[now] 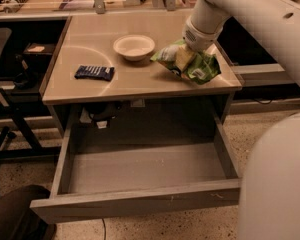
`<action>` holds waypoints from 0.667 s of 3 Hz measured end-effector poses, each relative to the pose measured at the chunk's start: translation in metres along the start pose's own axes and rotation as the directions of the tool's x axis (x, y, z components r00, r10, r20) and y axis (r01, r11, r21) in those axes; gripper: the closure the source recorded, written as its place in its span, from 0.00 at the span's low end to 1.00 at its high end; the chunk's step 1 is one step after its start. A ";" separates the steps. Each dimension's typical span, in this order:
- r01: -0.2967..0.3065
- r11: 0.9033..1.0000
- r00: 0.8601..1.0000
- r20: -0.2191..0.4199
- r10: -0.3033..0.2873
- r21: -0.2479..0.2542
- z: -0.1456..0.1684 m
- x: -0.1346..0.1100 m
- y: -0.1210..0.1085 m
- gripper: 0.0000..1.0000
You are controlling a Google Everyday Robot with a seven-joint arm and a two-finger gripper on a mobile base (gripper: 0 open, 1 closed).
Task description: Pick green rice chip bag from top drawer and place on counter
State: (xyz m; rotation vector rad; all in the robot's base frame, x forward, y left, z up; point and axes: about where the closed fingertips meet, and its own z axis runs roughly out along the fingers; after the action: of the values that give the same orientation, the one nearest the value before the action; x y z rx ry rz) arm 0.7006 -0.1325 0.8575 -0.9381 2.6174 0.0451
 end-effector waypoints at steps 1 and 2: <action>0.008 1.000 1.000 -0.014 -0.008 -0.017 0.019 -0.023 -0.009 1.00; -0.002 0.999 0.999 -0.039 0.001 -0.032 0.044 -0.032 -0.017 1.00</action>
Offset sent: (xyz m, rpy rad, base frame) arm 0.0762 0.0128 -0.0425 -0.0010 0.0814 -0.0041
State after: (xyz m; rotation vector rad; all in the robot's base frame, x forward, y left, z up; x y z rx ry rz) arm 0.7478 -0.1195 0.8286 -0.9569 2.6605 0.0705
